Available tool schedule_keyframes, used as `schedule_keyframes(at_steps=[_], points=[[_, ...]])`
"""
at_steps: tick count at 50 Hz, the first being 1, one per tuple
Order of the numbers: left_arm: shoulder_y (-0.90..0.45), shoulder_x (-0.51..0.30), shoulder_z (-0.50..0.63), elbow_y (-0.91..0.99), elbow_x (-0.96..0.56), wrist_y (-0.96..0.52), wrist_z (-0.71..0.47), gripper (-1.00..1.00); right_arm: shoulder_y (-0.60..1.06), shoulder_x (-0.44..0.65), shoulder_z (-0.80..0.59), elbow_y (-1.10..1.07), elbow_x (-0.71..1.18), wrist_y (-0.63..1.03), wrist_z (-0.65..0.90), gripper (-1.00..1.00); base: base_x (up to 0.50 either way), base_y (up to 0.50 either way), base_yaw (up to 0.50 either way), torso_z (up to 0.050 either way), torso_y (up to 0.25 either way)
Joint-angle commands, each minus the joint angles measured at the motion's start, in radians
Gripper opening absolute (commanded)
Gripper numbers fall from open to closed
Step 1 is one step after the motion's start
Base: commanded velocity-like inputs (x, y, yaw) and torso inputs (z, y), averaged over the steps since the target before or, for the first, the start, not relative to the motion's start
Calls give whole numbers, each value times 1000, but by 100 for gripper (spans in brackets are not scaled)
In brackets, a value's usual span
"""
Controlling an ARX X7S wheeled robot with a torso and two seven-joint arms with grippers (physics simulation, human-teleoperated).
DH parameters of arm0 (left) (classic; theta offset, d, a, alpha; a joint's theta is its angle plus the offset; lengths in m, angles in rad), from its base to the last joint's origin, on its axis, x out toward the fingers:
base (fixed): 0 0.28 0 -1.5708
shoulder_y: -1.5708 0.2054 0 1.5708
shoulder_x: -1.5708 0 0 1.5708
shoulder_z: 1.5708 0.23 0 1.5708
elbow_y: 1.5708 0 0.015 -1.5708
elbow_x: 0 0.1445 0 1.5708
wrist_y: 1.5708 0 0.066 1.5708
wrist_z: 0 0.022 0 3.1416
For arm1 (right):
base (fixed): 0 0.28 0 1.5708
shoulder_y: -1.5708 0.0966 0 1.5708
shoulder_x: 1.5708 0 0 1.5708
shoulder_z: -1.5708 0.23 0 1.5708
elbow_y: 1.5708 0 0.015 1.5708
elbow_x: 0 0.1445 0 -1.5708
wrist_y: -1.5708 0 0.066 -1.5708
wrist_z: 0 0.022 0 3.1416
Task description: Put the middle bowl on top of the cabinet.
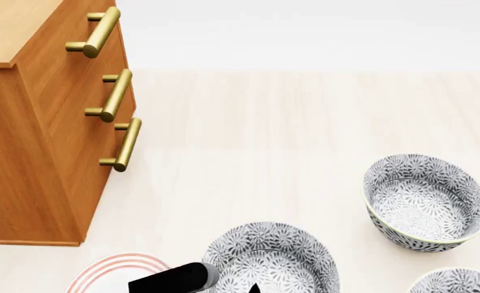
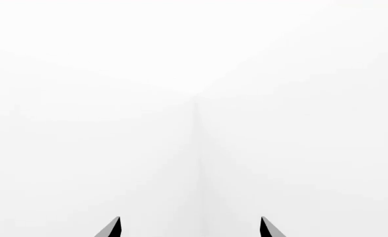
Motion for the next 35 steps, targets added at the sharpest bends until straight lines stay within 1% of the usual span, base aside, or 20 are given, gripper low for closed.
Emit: schedule_keyframes(at_steps=[1,7,8,12,14,17,18,25,30,35], points=[[-12,1,10,-56,-23,23,22,100,0,-1,8,0,5,-4,-4,100,0,0,0,0,0],[-12,1,13,-65,-44,40,47,100,0,-1,5,0,3,-5,-5,100,0,0,0,0,0],[-11,-1,18,-60,-37,48,49,-100,0,-1,8,0,5,-6,-4,100,0,0,0,0,0],[-8,-16,30,-15,-7,65,20,-100,0,-1,5,0,1,-6,-2,100,0,0,0,0,0],[3,-18,26,-1,14,102,20,-100,0,-1,4,0,1,-7,-2,100,0,0,0,0,0],[8,-26,20,18,2,116,28,-100,0,-1,7,0,3,-9,-2,100,0,0,0,0,0],[9,-31,28,32,29,131,28,-100,0,-1,8,0,4,-10,-2,100,0,0,0,30,43],[-7,-68,58,135,115,133,-39,-100,0,-1,1,-1,-2,-15,-2,100,0,0,0,49,105],[-27,-89,66,205,128,108,-79,-100,0,-1,0,-1,-4,-17,0,100,0,0,0,50,140],[-31,-101,70,231,143,108,-95,-100,0,-1,-9,-1,-13,-23,4,100,0,0,0,50,155]])
